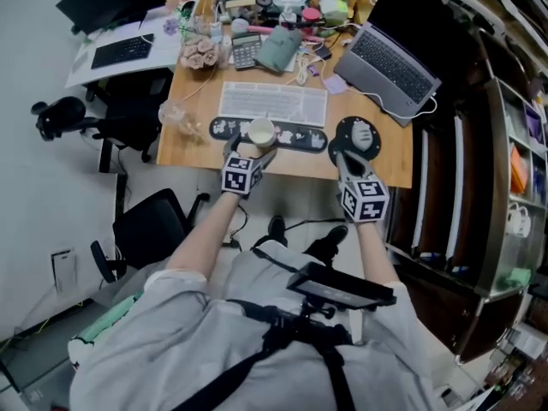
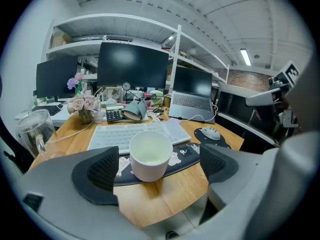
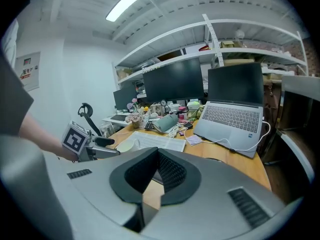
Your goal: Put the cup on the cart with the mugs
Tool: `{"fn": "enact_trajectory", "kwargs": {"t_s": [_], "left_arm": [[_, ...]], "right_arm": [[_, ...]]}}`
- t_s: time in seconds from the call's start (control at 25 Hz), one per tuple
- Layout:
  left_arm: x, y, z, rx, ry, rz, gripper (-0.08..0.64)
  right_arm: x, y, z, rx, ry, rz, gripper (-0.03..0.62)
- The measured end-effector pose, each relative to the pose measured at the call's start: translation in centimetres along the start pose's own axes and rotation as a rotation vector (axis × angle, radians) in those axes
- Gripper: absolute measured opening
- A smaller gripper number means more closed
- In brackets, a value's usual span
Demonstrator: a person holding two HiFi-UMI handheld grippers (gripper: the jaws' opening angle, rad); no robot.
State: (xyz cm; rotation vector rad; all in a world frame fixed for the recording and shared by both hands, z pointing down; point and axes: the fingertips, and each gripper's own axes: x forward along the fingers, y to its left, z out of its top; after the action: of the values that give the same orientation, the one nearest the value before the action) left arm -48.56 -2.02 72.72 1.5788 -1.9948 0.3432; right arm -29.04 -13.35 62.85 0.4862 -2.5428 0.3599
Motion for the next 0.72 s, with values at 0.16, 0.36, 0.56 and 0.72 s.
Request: {"fn": "enact_trajectory", "kwargs": {"t_s": [0.16,0.36,0.56,0.72], "left_arm": [[3.0,0.9,-1.5,0.001,0.055,0.018,0.528],[5.0,1.8,-2.0,0.027,0.088,0.023,0.532],[6.8,1.9,-2.0,0.050,0.103,0.011,0.543],[7.7,2.2,-2.3,0.087,0.117,0.014,0.542]], "right_arm": [[3.4,-1.7,-0.4,0.039,0.024,-0.001,-0.004],[5.7,-2.7,-0.9,0.087,0.047,0.013,-0.005],[6.7,-3.2,-1.3,0.093,0.066,0.004,-0.005],[6.8,-2.6,-1.8,0.080,0.081,0.003,-0.004]]}}
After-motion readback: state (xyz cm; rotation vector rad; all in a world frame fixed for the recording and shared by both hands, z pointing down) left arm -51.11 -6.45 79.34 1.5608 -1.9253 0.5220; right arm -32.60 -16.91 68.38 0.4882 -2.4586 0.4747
